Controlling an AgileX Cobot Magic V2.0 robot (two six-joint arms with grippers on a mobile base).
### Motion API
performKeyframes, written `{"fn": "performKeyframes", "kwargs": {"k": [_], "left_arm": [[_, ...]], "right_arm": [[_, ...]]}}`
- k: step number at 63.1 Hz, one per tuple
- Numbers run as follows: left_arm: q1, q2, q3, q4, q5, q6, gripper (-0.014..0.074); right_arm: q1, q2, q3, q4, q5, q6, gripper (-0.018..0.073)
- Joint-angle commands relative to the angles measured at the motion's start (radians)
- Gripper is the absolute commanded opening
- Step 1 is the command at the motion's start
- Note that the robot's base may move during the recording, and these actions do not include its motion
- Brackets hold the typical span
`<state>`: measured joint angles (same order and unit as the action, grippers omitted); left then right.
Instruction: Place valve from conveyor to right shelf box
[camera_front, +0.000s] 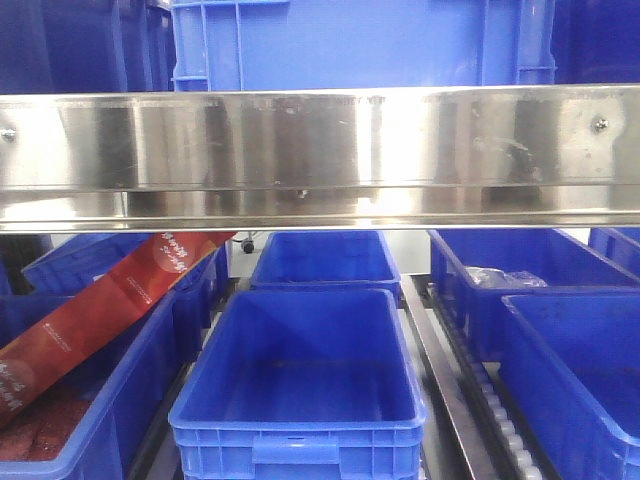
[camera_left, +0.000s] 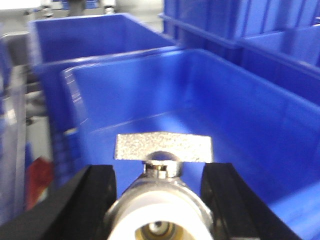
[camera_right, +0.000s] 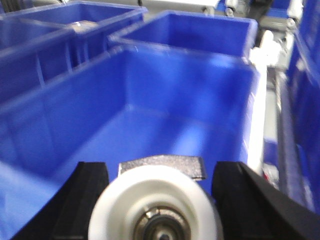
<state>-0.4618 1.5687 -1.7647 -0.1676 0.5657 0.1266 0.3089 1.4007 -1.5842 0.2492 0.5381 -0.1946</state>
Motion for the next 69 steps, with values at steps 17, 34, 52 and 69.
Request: {"fn": "performKeyframes", "kwargs": {"k": [17, 34, 52, 69], "left_arm": [[-0.057, 0.236, -0.168, -0.014, -0.085, -0.006, -0.0111], [-0.057, 0.274, -0.168, -0.003, -0.084, -0.006, -0.0021], [-0.057, 0.28, -0.168, -0.003, -0.118, -0.006, 0.0348], [-0.057, 0.28, -0.168, -0.003, -0.118, -0.006, 0.0361]], "right_arm": [[0.005, 0.218, -0.14, 0.027, -0.114, -0.005, -0.0161], [0.005, 0.281, -0.14, 0.027, -0.13, -0.005, -0.0161], [0.005, 0.287, -0.14, 0.027, -0.152, -0.005, 0.0263], [0.005, 0.287, -0.14, 0.027, -0.178, -0.005, 0.0435]]}}
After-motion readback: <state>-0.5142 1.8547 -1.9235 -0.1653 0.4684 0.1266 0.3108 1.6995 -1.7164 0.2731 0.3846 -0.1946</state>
